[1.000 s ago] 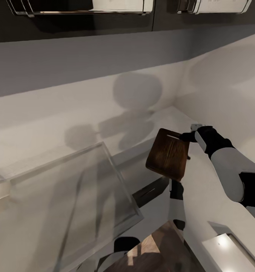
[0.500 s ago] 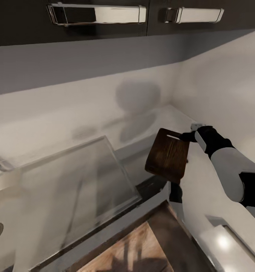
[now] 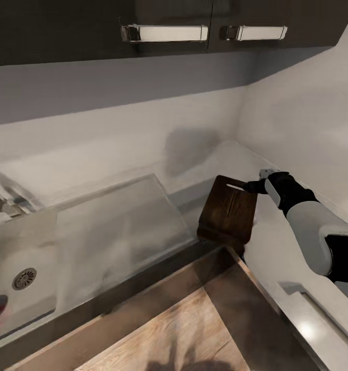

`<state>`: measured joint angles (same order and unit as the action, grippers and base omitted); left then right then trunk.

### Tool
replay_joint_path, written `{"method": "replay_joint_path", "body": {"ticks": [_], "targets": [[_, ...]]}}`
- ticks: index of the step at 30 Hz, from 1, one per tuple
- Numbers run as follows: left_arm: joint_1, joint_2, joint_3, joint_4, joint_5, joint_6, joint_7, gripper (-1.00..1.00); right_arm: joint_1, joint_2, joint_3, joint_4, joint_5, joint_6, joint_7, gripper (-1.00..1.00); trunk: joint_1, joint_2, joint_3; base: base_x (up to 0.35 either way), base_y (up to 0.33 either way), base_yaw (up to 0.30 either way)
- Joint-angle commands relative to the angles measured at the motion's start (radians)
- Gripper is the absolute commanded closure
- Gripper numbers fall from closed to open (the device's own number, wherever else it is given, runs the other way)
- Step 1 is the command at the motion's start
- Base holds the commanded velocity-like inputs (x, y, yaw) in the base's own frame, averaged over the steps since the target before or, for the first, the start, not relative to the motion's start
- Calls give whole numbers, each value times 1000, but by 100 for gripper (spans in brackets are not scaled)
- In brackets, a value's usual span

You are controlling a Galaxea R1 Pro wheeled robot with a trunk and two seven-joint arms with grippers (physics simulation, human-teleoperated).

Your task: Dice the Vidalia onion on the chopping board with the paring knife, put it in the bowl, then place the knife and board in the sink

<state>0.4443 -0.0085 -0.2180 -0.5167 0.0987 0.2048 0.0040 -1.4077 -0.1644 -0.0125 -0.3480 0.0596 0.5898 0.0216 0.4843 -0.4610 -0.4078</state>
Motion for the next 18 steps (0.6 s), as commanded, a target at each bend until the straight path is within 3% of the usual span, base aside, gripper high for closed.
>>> {"method": "replay_joint_path", "body": {"ticks": [1,18], "targets": [[1,1,-3,-3,10,7,1,-100,-1,0,-3,-1,0,5,3,100,0,-2,0,-289,184,167],[1,1,-3,-3,10,7,-1,-100,-1,3,-3,2,-1,5,3,100,0,-2,22,-265,214,214]]}}
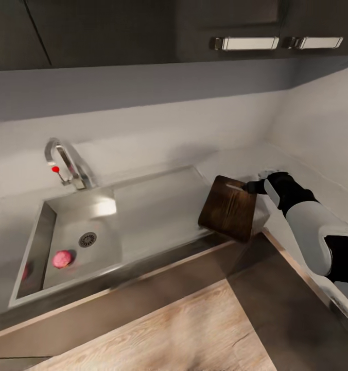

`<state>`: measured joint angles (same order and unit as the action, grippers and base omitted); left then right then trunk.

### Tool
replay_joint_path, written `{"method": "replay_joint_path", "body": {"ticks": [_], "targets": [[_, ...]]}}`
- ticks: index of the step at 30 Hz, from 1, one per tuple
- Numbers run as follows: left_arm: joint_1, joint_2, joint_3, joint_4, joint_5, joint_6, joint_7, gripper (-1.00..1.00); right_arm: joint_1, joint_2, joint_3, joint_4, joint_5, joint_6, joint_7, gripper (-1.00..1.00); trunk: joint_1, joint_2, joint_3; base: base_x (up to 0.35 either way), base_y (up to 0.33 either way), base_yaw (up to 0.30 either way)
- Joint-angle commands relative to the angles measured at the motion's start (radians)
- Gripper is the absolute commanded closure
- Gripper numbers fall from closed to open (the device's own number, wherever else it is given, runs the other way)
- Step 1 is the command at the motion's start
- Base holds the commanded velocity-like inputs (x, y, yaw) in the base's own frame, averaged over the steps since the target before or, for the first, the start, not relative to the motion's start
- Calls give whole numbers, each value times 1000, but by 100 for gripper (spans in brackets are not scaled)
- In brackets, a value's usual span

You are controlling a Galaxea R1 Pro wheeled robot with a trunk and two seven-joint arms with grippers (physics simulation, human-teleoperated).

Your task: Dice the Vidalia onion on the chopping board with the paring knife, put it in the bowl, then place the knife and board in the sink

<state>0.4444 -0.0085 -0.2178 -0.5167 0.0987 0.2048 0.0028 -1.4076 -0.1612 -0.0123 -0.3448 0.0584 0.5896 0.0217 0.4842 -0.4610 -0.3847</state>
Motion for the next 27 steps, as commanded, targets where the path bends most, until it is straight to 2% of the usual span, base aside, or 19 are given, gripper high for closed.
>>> {"method": "replay_joint_path", "body": {"ticks": [1,8,15,20,27], "targets": [[0,1,-3,-3,10,7,1,-100,-1,0,-3,-1,0,6,3,100,0,-2,0,-212,255,225],[0,1,-3,-3,10,7,0,-100,-1,3,-3,29,1,6,3,100,0,-2,8,-199,260,227],[0,3,-2,-4,10,5,0,-100,-1,28,-3,55,1,-1,6,100,0,-2,9,-157,275,65],[0,14,-2,-7,10,5,0,-100,-1,54,-3,78,1,-6,9,100,0,-2,9,-122,292,219],[0,17,0,-11,10,5,0,-100,-1,61,-3,98,0,-41,10,100,0,-2,16,-55,306,147]]}}
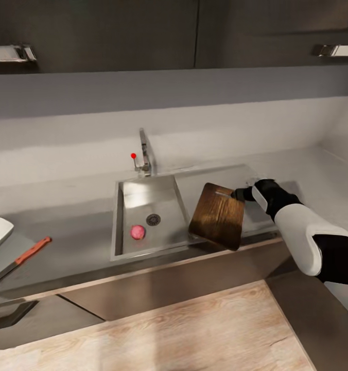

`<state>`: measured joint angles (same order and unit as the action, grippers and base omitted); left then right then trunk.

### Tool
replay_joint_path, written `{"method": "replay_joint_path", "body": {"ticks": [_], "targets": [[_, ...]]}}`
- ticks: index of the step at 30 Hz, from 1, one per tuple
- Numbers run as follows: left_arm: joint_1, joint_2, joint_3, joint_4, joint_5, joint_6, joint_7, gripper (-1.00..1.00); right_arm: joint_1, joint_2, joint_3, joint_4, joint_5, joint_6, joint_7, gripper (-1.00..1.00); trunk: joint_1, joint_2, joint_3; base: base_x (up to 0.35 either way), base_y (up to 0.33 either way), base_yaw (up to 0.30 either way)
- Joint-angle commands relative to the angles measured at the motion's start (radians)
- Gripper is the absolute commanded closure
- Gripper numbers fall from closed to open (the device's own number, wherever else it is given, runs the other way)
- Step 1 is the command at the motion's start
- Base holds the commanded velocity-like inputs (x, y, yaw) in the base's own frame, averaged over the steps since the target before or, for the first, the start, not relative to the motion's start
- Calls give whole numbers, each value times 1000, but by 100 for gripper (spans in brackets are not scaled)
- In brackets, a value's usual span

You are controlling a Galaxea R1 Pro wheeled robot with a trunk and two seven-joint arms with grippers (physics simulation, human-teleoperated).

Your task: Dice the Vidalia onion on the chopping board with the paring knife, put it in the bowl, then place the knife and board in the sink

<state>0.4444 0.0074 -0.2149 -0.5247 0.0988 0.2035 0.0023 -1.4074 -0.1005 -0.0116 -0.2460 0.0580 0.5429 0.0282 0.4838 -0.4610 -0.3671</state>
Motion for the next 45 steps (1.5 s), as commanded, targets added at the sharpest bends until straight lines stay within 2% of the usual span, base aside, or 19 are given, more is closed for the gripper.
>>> {"method": "replay_joint_path", "body": {"ticks": [1,11,19,35,45], "targets": [[0,1,-3,-5,10,6,0,-100,-1,0,-4,6,1,-13,3,100,1,-2,0,-5,308,15],[1,0,-3,-1,12,-32,-1,-100,-1,-2,-5,14,3,-44,3,100,1,-2,16,-1,311,3],[1,0,-4,5,12,-36,-1,-100,-1,-3,-5,16,3,-44,1,100,1,-2,29,-16,315,0],[1,0,-3,3,12,-36,-1,-100,-1,-1,-5,17,3,-44,-2,100,1,-2,55,-144,303,5],[2,-1,-2,2,12,-36,-1,-100,-1,1,-5,29,3,-44,-2,100,1,-2,68,-16,244,186]]}}
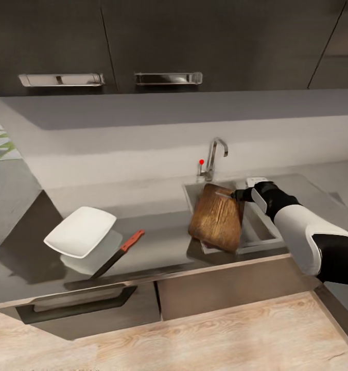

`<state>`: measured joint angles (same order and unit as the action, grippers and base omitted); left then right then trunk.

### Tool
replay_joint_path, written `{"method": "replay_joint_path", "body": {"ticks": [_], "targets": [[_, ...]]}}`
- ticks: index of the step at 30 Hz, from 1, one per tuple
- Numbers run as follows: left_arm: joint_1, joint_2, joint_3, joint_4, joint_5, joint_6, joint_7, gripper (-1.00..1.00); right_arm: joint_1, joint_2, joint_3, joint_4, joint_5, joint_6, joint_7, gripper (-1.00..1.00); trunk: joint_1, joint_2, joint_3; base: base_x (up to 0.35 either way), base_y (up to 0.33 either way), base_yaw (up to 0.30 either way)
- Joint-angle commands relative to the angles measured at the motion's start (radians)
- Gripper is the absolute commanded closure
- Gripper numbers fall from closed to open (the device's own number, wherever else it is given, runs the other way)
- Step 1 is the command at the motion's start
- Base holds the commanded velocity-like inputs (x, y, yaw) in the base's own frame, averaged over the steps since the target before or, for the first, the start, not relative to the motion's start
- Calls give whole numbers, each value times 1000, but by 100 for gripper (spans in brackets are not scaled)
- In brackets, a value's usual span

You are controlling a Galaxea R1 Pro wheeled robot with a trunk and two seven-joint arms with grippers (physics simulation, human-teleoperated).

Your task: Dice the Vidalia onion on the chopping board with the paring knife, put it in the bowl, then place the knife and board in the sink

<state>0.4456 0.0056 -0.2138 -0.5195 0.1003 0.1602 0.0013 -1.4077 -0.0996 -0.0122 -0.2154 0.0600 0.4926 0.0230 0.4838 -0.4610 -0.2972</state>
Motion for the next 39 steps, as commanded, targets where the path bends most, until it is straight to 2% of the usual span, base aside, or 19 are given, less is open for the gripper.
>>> {"method": "replay_joint_path", "body": {"ticks": [1,9,21,27,30,31,32,33,36,39], "targets": [[1,1,-3,-4,10,7,0,-100,-1,0,-4,-2,1,6,3,100,1,-2,0,0,45,224],[1,-1,-2,-5,10,7,0,-100,-1,-2,-5,0,3,6,3,100,1,-2,9,0,6,212],[0,-3,-4,-4,10,7,0,-100,-1,-6,-6,1,4,7,-8,100,1,-2,10,0,0,17],[0,-7,-4,-6,10,7,-1,-100,-1,13,-6,4,2,7,-45,100,1,-2,10,0,0,0],[0,-8,-4,-7,10,6,-3,-100,-1,22,-28,3,-19,8,-115,100,1,-2,10,0,0,0],[0,-8,-4,-6,10,6,-4,-100,-1,25,-47,1,-36,8,-149,100,1,-2,10,0,0,0],[0,-8,-4,-5,10,6,-4,-100,-1,27,-69,-1,-55,9,-189,100,1,-2,10,0,0,0],[0,-8,-4,-3,10,6,-4,-100,-1,29,-101,-4,-82,9,-263,100,1,-2,10,0,0,0],[0,-7,-5,1,10,-28,-4,-100,-1,31,-146,-8,-131,8,-423,100,1,-2,10,0,0,0],[0,-7,-4,22,10,-73,-4,-100,-1,40,-158,-13,-176,8,-502,100,1,-2,10,0,0,0]]}}
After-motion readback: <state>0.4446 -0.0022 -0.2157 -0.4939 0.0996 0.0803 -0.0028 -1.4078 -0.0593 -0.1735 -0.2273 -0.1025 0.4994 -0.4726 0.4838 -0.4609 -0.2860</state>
